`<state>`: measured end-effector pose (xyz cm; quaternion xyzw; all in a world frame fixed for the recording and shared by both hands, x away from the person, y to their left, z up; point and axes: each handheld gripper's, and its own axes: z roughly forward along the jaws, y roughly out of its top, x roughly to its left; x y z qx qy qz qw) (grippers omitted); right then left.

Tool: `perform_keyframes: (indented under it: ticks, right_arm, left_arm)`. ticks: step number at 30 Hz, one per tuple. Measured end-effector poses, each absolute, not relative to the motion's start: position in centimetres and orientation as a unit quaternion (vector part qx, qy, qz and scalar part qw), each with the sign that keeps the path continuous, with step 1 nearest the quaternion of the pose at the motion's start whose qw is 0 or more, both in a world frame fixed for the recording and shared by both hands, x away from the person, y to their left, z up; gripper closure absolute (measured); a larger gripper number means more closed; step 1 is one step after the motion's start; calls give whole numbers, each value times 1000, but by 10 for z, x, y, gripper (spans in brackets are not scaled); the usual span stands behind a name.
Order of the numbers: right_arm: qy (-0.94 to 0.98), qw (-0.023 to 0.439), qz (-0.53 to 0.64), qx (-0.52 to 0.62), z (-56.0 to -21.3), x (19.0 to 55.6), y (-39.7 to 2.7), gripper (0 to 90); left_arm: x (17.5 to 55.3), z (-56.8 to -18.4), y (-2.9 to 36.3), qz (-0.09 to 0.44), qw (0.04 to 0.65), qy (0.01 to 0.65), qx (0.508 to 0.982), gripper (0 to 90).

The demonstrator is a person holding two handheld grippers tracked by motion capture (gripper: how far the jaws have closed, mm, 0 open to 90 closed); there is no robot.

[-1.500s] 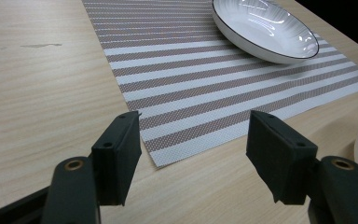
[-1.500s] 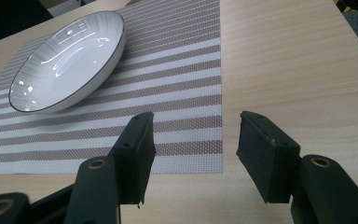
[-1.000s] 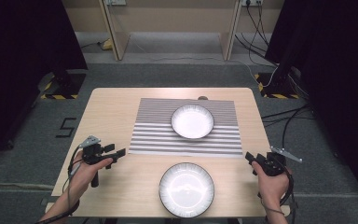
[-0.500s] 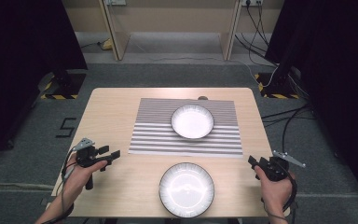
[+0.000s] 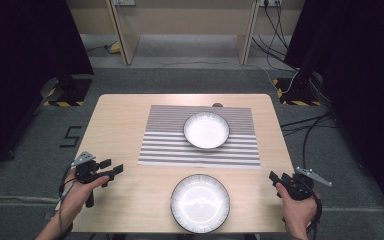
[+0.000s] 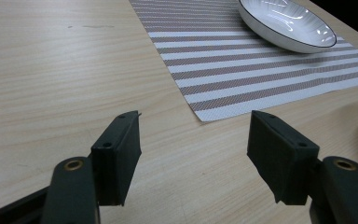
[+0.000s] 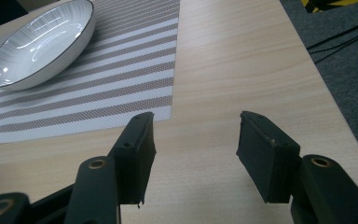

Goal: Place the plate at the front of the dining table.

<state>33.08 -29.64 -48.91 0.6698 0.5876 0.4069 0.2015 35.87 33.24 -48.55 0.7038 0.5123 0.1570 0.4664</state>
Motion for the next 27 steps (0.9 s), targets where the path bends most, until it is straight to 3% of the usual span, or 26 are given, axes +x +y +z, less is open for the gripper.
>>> perform_keyframes:
  ticks: [19,27]
  right_arm:
    - [573,209,401,684,-498,311,-311,463]
    - [577,208,405,678,-493,317,-305,462]
  left_arm:
    - [345,-496,357,169,464,532,687,337]
    - [358,-482,336,157,489,512,688,337]
